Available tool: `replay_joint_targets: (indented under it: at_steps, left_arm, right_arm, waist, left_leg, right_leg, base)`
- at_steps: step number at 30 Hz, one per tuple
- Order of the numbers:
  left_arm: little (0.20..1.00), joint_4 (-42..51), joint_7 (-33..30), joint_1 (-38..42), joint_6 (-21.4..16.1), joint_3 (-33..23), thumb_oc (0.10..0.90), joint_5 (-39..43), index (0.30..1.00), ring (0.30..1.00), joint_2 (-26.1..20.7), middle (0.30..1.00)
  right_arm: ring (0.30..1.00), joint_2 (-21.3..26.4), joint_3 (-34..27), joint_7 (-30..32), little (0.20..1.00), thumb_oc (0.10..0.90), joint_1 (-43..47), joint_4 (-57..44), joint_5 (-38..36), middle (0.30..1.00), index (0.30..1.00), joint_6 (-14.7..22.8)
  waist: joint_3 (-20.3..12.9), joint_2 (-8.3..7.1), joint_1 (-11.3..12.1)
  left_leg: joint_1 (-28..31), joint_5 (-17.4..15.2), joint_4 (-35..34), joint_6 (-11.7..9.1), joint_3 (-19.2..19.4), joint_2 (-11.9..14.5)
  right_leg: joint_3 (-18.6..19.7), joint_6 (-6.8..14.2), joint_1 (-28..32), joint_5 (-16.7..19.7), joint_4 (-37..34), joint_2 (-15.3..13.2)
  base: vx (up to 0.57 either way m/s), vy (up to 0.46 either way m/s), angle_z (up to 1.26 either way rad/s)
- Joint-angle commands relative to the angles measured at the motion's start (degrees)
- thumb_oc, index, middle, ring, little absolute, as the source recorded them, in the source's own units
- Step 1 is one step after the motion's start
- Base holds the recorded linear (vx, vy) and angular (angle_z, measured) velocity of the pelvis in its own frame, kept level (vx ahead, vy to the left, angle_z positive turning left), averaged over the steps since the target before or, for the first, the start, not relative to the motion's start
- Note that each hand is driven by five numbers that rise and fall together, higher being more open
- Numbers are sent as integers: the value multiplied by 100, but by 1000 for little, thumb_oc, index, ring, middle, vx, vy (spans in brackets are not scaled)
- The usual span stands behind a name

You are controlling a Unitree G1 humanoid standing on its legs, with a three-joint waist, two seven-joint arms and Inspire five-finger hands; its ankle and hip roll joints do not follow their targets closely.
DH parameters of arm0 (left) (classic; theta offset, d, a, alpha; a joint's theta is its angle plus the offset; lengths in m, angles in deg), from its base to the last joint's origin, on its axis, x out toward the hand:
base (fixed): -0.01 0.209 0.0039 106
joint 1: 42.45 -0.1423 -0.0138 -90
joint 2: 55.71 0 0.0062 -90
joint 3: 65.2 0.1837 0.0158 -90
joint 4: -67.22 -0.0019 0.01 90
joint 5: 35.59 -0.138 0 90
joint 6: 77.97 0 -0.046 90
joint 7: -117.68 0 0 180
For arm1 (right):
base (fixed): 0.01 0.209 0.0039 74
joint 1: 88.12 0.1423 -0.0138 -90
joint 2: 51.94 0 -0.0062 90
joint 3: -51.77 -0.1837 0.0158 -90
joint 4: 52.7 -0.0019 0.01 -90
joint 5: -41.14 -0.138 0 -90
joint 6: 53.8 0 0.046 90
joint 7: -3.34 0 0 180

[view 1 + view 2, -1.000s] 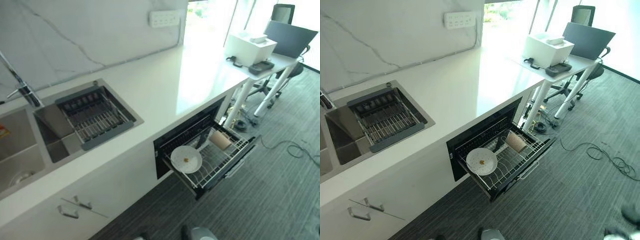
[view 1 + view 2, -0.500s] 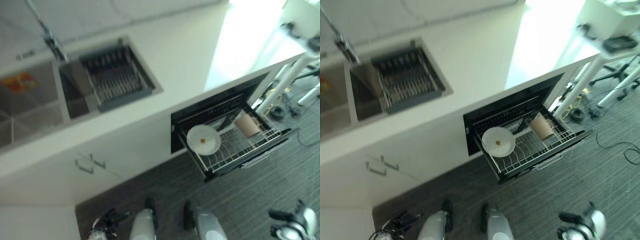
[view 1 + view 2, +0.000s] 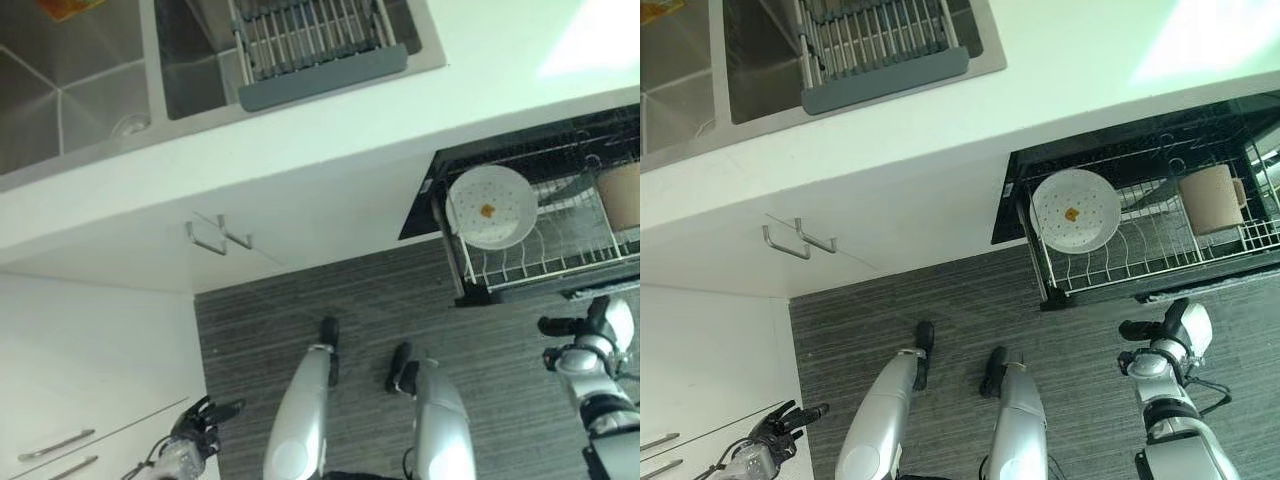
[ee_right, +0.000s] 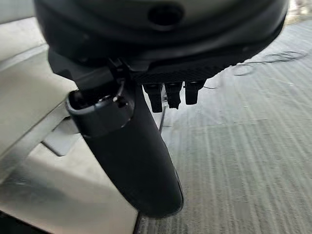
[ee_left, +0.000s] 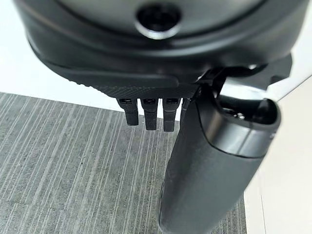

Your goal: Place the dishes in the dishwasher.

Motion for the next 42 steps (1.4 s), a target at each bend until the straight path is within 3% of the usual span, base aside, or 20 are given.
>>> replay_joint_targets:
  at_steps: [1,5,8,15,20,24,26,28,30,33,37,38,40,42]
  left_arm:
    - [900,106,29,-435,-134,97,800,-287,900,900,-284,900]
    - [900,190,98,-507,-265,256,800,-380,900,900,-192,900]
    - [900,272,-253,-561,-611,287,800,-475,900,900,-264,900]
    - [900,566,-719,-529,-1002,53,800,-306,900,900,-641,900]
    - [900,853,-788,-409,-1494,-118,800,-18,900,900,-775,900]
    - [900,1002,-548,-413,-1192,-200,800,121,900,900,-781,900]
    - [900,1020,-373,-395,-1240,-205,800,436,900,900,-734,900]
    - [900,1118,-203,-347,-1355,-252,800,659,900,900,-554,900]
    - [900,1249,-131,-305,-1640,-174,800,152,900,900,-441,900]
    - [900,1610,2,-341,-1865,116,800,111,900,900,-297,900]
    - [900,1853,392,-439,-1683,274,800,263,900,900,-143,900]
    - [900,1854,717,-445,-1521,379,800,356,900,900,-16,900]
    - [900,1745,1362,-391,-1174,495,800,599,900,900,188,900]
    - [900,1560,1564,-304,-1010,592,800,472,900,900,326,900]
  right_arm:
    - [900,930,223,704,900,800,1112,-916,477,900,900,632]
    - [900,1200,295,1064,900,800,1822,-1038,829,900,900,552]
    - [900,1495,601,1004,900,800,2406,-1140,1037,900,900,410]
    - [900,1767,1354,1231,900,800,3438,-1031,966,900,900,321]
    - [900,1812,1828,1111,900,800,4032,-819,943,900,900,133]
    - [900,1779,1697,958,900,800,3895,-765,696,900,900,69]
    - [900,1688,1645,744,900,800,3838,-700,420,900,900,22]
    - [900,1306,1345,320,900,800,3235,-760,357,900,900,-161]
    - [900,888,1184,92,900,800,2407,-932,364,900,900,-174]
    - [900,-42,780,-218,900,800,571,-1019,231,900,900,124]
    - [900,-895,682,-720,900,800,-948,-777,320,900,900,441]
    - [900,-1294,756,-910,900,800,-1408,-571,214,900,900,437]
    - [900,-1683,652,-1096,900,800,-1814,-244,-75,900,900,317]
    - [900,-1855,541,-1211,900,800,-1990,33,-176,900,900,331]
  waist:
    - [-150,-17,167]
    - [-149,22,348]
    - [-149,-6,470]
    - [-149,-230,757]
    - [-149,-394,981]
    - [-149,-496,1077]
    - [-150,-532,1110]
    - [-204,-577,1078]
    - [-320,-518,993]
    - [-599,-437,754]
    - [-1009,-313,501]
    - [-1220,-283,367]
    - [-1496,-289,155]
    - [-1634,-299,29]
  left_leg:
    - [498,125,-478,262,-84,-73]
    - [295,141,-469,296,-171,-164]
    - [219,165,-468,295,-259,-226]
    - [163,215,-556,290,-454,-266]
    - [253,225,-637,262,-549,-271]
    - [351,202,-670,264,-587,-282]
    - [435,219,-742,260,-602,-280]
    - [741,232,-946,251,-625,-275]
    - [868,302,-965,266,-638,-176]
    - [1276,115,-965,223,-607,-65]
    - [1609,-19,-965,146,-553,19]
    - [1729,-34,-965,118,-482,71]
    - [1804,-59,-965,110,-352,117]
    - [1871,-89,-965,115,-265,142]
  right_leg:
    - [437,26,311,36,260,270]
    - [439,39,154,15,310,286]
    - [457,45,140,11,301,330]
    - [385,92,288,112,104,414]
    - [171,81,547,62,45,359]
    - [49,101,744,55,6,330]
    - [5,109,850,65,-62,338]
    - [-53,139,1121,80,-254,349]
    - [-150,132,1299,285,-506,411]
    - [-249,191,1937,434,-1186,448]
    - [-288,251,2598,600,-1994,541]
    - [-259,270,2770,674,-2177,572]
    - [-177,273,2761,682,-2177,574]
    - [-128,278,2775,686,-2177,571]
  base:
    - [65,91,5]
    - [83,90,4]
    - [113,75,12]
    - [53,-33,15]
    - [26,0,8]
    - [26,-23,17]
    - [-11,33,17]
    - [-36,120,14]
    - [-44,137,17]
    - [84,125,23]
    - [71,83,27]
    - [12,42,-14]
    - [-43,30,-31]
    - [-23,20,-32]
